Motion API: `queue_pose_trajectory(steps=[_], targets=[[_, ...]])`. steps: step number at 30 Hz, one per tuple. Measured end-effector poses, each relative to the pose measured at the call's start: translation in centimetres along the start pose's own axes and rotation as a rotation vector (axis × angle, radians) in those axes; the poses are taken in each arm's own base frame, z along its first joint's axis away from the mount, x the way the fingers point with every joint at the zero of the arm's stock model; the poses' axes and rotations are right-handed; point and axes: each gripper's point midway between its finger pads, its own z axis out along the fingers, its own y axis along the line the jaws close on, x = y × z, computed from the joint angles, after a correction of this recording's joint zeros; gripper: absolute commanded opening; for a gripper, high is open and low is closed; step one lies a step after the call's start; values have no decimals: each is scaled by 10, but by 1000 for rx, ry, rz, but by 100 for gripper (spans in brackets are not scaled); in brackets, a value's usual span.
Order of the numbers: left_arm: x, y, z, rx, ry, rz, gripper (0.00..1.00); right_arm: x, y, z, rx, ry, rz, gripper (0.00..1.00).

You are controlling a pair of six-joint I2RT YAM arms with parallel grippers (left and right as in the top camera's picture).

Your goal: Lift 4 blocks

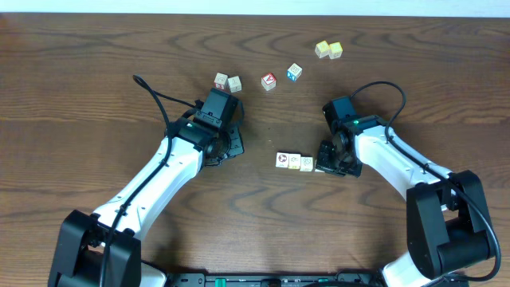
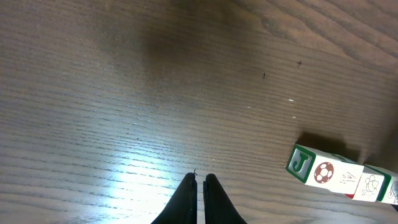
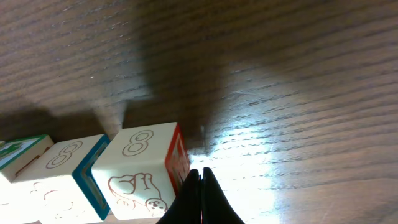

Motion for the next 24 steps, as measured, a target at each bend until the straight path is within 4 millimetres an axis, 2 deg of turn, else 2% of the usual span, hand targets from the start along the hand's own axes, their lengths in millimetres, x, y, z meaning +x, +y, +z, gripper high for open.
queue_pose_trajectory(steps=[24], targets=[[0,0,0,0,0,0,8,-9,9,0,-39,-36,-106,1]])
